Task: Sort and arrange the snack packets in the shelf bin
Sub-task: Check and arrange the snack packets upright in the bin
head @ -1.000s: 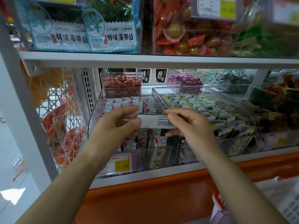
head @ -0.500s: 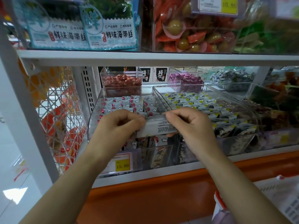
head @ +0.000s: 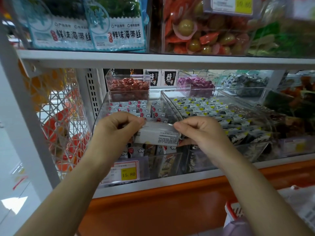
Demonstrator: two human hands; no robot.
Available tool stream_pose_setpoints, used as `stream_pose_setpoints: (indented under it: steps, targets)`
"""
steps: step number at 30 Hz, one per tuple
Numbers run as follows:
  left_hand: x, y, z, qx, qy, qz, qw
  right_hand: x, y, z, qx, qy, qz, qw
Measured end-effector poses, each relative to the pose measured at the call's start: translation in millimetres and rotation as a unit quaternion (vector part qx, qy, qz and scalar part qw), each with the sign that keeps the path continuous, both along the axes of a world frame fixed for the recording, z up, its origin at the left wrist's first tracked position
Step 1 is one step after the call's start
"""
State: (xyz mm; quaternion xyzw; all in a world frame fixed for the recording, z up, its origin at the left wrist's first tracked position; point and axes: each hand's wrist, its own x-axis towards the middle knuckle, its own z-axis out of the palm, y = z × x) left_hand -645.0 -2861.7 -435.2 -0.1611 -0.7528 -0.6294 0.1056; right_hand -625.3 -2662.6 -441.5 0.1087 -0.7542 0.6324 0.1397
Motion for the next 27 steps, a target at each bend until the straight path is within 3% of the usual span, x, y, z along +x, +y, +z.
stream_pose_setpoints:
  steps: [6, 9, 14, 17, 20, 22, 25, 27]
  targets:
    - [2, -2, 1, -0.06, -0.023, -0.06, 0.996, -1, 2, -2, -0.016, 0.033, -0.04, 0.999]
    - [1, -3, -2, -0.113, 0.007, -0.03, 0.993, -1, 2, -3, -0.022, 0.036, -0.047, 0.998]
    - [-4, -3, -7, -0.091, 0.04, 0.028, 0.995, 3, -1, -1, -0.063, 0.027, 0.019, 0.997]
    - [-4, -2, -9, -0.098, 0.066, 0.027, 0.993, 3, -4, -1, -0.019, 0.054, 0.006, 0.998]
    - [-6, -2, -10, -0.143, 0.082, 0.03, 0.986, 2, -7, 0, -0.053, 0.078, -0.025, 0.995]
    - [-9, -7, -11, -0.246, 0.099, 0.042, 0.963, 0, -5, 0, -0.054, 0.088, -0.05, 0.993]
    - [-11, -13, -14, -0.427, 0.138, 0.0, 0.894, 0, -1, 1, -0.005, 0.102, -0.078, 0.992]
    - [-11, -15, -20, -0.501, 0.132, -0.007, 0.855, 0, -2, 0, 0.053, 0.108, -0.092, 0.988]
